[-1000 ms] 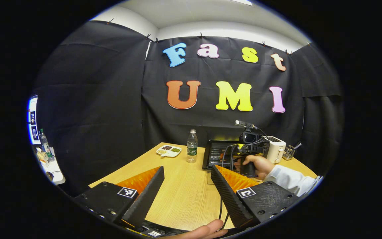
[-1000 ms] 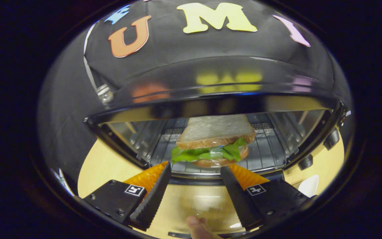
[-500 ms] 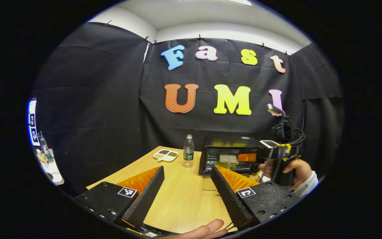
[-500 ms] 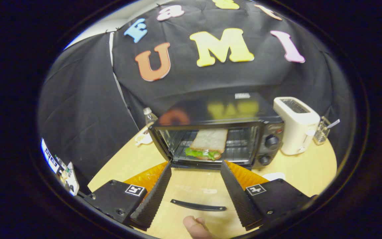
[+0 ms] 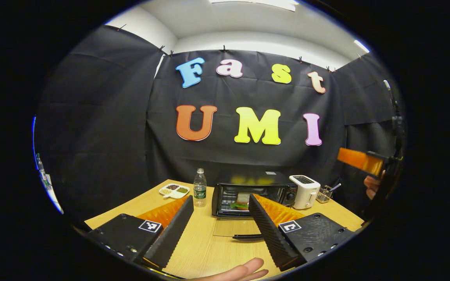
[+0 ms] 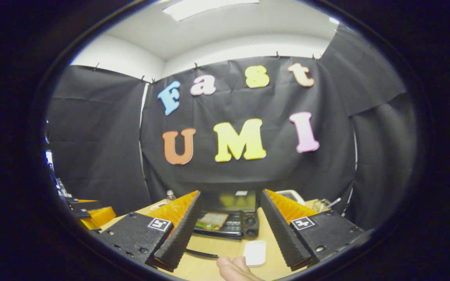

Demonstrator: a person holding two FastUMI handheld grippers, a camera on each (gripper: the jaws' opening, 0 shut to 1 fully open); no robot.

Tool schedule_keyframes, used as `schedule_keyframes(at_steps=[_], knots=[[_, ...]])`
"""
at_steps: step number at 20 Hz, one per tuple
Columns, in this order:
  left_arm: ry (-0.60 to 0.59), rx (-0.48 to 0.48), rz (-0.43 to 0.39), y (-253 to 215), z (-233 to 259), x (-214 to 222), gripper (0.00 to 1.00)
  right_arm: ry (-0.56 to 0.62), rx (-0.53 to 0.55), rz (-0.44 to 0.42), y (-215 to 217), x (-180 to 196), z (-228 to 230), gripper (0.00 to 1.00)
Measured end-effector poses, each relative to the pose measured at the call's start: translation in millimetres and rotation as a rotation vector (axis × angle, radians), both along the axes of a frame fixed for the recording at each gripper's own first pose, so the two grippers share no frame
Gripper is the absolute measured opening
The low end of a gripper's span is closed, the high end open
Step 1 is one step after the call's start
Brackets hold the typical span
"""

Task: Open the electric oven with the left hand, put the food in, and close the electric oven.

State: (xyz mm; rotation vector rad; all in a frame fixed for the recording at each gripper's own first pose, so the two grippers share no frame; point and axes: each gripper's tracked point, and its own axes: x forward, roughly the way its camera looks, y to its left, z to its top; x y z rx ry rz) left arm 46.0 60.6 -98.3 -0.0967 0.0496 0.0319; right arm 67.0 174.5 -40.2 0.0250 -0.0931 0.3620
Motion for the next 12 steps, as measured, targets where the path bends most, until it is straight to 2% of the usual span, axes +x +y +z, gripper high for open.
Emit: schedule_keyframes(at_steps=[3, 5, 8, 12], knots=[[0.026, 0.01, -0.023, -15.1, -9.7, 14.7, 0.93, -0.092, -0.027, -0.096, -42.2, -26.1, 26.0, 0.97], [0.048, 0.012, -0.039, -25.4, -21.7, 24.5, 0.93, -0.092, -0.031, -0.158, -69.5, -38.6, 29.4, 0.96], [0.089, -0.005, -0.079, -46.3, -48.3, 38.0, 0.93, -0.051, -0.02, -0.203, -102.4, -53.1, 26.1, 0.96], [0.18, -0.037, -0.146, -79.8, -100.1, 51.6, 0.94, -0.063, -0.031, -0.245, -131.7, -55.3, 26.1, 0.96]])
